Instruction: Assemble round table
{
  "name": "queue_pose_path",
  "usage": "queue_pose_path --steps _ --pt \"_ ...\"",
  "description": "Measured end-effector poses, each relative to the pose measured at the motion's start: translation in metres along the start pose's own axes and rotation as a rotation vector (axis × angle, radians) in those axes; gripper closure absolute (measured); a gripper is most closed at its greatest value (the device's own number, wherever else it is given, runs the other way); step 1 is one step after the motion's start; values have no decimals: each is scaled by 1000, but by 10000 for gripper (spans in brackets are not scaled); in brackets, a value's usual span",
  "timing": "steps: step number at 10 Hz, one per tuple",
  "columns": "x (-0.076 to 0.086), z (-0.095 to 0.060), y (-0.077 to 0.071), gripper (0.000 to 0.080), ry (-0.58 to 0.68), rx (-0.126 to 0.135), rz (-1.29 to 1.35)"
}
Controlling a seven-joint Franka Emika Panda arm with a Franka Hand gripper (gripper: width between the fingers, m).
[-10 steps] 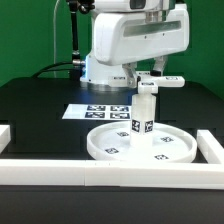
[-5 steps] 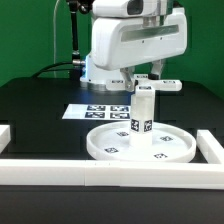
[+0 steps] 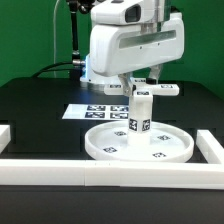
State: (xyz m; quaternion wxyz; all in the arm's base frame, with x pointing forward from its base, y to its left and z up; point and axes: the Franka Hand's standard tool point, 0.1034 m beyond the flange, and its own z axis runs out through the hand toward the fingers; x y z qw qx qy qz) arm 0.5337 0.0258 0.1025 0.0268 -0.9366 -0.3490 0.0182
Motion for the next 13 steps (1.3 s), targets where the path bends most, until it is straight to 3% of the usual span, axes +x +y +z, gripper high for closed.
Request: queue_pose_path --steps 10,13 --pt "0 0 1 354 7 -6 43" --pt "2 1 1 354 51 -20 394"
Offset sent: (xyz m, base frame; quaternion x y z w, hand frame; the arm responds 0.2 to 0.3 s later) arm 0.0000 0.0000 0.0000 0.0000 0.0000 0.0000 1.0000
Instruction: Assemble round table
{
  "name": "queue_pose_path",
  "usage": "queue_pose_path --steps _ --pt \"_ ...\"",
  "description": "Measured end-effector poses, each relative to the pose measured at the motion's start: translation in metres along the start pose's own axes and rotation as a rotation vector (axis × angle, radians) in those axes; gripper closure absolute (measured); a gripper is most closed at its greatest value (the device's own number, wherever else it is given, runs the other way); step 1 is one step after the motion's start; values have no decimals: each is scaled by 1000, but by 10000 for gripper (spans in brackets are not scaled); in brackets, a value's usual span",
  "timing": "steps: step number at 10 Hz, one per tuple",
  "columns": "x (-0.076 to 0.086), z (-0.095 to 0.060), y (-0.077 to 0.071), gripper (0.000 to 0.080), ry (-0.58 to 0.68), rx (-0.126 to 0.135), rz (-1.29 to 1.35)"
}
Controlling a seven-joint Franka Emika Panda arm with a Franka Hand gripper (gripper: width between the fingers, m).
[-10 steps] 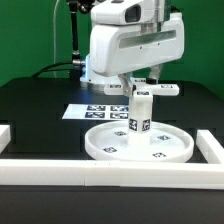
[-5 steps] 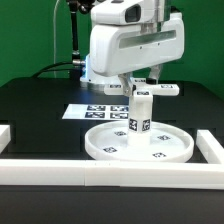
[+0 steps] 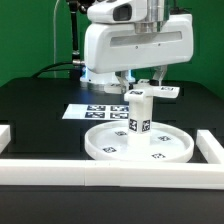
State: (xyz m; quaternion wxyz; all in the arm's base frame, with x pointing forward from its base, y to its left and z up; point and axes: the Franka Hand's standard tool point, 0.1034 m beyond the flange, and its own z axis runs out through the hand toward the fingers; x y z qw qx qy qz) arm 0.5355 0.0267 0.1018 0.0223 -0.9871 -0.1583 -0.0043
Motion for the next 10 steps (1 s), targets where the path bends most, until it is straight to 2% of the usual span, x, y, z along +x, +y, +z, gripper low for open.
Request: queue_pose_path --steps 3,5,10 --pt "0 0 0 353 50 -1 274" --pt "2 0 -4 353 58 22 520" --pt "6 0 -8 353 59 65 943"
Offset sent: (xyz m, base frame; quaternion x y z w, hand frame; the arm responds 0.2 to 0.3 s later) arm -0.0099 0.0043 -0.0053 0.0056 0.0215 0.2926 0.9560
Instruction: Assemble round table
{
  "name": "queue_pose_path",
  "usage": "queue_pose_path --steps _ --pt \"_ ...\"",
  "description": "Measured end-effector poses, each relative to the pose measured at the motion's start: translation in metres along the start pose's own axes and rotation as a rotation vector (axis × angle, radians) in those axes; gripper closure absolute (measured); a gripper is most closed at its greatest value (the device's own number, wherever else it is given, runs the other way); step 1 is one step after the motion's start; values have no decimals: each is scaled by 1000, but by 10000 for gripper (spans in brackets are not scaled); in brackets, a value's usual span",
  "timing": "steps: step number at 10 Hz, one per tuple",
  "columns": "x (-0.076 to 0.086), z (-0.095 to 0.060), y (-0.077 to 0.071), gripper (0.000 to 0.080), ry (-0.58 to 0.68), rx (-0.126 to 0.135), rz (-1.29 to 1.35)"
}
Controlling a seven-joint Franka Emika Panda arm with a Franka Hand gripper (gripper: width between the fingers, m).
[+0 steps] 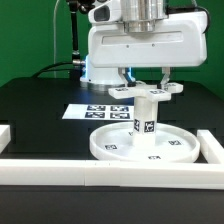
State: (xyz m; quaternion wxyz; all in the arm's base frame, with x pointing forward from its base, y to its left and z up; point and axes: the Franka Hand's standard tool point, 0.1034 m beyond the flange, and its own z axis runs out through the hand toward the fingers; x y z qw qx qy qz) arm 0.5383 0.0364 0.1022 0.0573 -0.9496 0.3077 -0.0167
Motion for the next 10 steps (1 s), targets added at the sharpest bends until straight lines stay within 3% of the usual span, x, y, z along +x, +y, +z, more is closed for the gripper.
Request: queue_pose_path --steps 3,5,10 --pt "1 0 -2 353 7 12 264" --pt "1 0 -2 353 5 41 510" --pt "2 0 -2 353 -18 54 866"
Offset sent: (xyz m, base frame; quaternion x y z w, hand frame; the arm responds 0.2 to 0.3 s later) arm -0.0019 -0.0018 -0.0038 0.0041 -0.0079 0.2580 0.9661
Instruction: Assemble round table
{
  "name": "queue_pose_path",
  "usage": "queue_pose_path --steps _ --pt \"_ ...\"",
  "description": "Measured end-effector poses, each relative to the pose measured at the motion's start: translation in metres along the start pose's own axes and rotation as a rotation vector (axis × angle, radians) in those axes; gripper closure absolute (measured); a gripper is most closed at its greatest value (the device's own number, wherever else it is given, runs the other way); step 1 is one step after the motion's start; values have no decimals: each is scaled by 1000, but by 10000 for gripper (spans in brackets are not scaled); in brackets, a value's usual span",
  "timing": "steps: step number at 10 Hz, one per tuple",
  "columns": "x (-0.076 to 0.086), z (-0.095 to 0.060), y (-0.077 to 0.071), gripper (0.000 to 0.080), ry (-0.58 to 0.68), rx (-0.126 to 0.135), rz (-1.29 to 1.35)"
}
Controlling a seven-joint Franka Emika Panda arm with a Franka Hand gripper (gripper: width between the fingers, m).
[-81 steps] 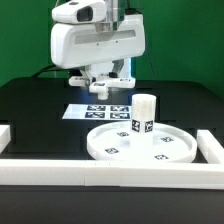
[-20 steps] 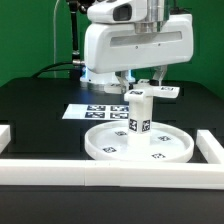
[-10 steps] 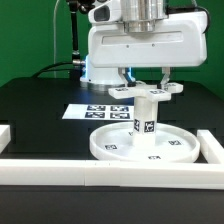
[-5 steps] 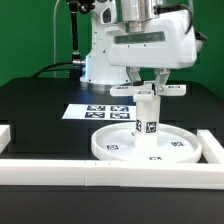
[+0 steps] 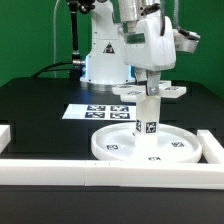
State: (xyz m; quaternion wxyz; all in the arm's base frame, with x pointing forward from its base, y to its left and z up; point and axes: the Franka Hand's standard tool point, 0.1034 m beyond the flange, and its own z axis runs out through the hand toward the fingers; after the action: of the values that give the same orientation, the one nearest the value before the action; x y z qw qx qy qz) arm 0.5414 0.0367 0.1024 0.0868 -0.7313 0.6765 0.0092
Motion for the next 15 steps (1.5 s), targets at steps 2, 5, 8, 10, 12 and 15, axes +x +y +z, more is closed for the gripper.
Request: queue_pose_path --steps 2,5,8,10,12,15 --pt "0 0 0 353 0 0 108" --pt "-2 0 0 275 -13 3 148" --pt "-3 -17 -2 152 -48 -34 13" --pt "-8 -41 -6 152 -77 -41 -46" --pt "-9 -44 -9 151 -77 -32 -92" --pt "-11 -40 -5 151 -70 -46 -290"
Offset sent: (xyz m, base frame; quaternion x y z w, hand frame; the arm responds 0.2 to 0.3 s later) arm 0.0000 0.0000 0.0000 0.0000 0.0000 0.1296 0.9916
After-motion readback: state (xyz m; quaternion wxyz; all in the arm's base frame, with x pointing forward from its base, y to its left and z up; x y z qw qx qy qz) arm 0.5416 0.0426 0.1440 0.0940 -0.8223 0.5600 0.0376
